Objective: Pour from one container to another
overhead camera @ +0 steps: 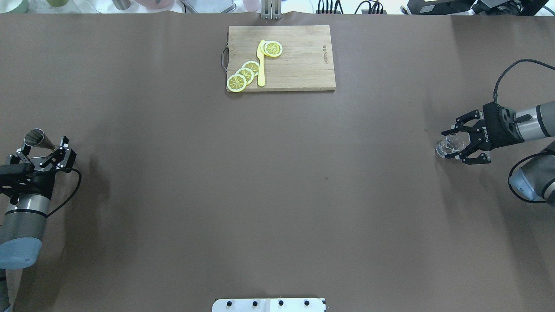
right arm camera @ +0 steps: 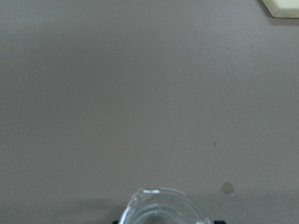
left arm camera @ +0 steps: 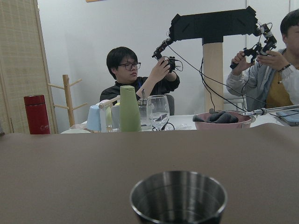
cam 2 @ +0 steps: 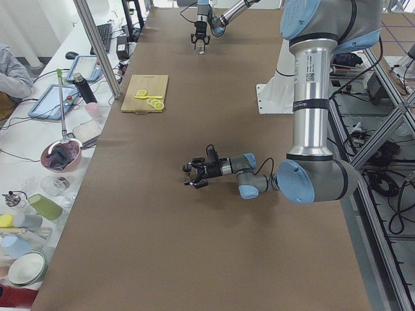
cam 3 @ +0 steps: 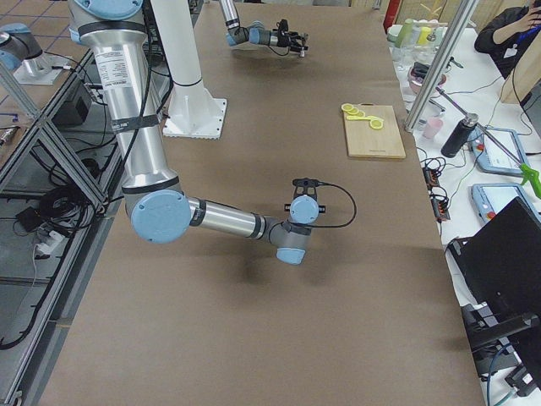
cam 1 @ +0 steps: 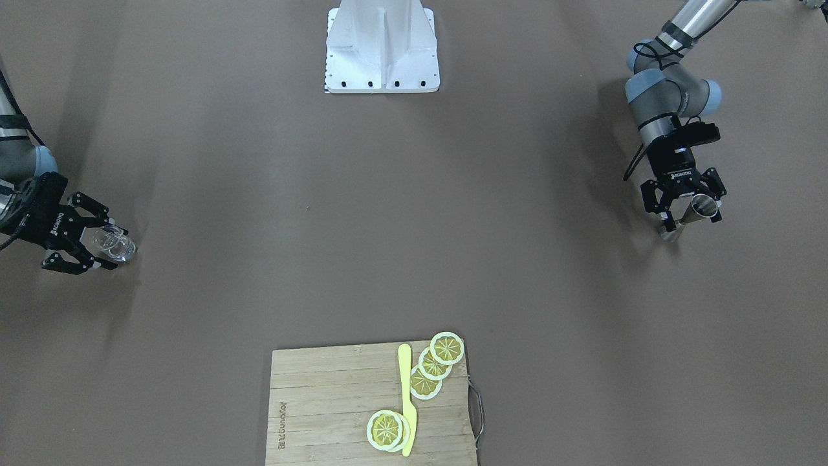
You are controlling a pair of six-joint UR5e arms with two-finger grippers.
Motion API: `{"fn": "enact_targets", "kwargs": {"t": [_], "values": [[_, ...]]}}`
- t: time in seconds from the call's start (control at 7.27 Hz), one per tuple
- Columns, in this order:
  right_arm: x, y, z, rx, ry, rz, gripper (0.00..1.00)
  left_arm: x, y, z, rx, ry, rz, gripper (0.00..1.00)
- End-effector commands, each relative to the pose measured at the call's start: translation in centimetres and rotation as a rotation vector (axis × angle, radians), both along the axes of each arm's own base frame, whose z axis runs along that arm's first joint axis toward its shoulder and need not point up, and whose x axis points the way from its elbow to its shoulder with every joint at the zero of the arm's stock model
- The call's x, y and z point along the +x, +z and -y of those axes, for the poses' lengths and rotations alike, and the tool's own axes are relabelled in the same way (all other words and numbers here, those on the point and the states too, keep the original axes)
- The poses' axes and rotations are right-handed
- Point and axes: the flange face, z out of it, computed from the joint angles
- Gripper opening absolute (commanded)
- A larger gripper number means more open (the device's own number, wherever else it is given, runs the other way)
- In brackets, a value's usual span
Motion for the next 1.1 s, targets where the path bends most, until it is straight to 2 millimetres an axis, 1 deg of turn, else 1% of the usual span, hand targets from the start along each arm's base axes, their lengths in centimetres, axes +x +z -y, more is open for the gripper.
{"fn": "enact_targets", "kwargs": {"t": [0.0, 0.14, 0.28, 0.41, 0.55, 0.69, 0.83, 0.96], "values": [[0.0, 0.0, 0.0, 0.000, -0.001, 0.000, 0.47, 0.2, 0.1, -0.1, -0.001, -0.013, -0.040, 0.99], [0.0, 0.1, -0.1, -0.002, -0.002, 0.000, 0.31, 0.3, 0.2, -0.2, -0.004, -0.022, -0.089, 0.98], [0.0, 0.2, -0.1, -0.006, -0.009, 0.000, 0.19, 0.5, 0.3, -0.3, -0.004, -0.020, -0.092, 0.97], [0.2, 0.2, 0.0, -0.007, -0.008, 0.001, 0.00, 0.8, 0.3, -0.5, -0.005, -0.012, -0.089, 0.98], [1.1, -0.1, 0.5, -0.009, -0.004, 0.007, 0.00, 1.0, 0.6, -0.5, -0.017, -0.014, -0.049, 0.98], [2.4, -1.3, 1.8, -0.016, -0.004, 0.027, 0.00, 1.1, 0.8, -0.5, -0.023, -0.018, -0.044, 0.97], [3.2, -2.0, 2.5, -0.015, 0.004, 0.037, 0.00, 1.1, 0.6, -0.5, -0.023, -0.027, -0.087, 0.87], [3.9, -2.4, 3.0, -0.011, 0.012, 0.042, 0.00, 1.1, 0.6, -0.4, -0.023, -0.029, -0.092, 0.65]]}}
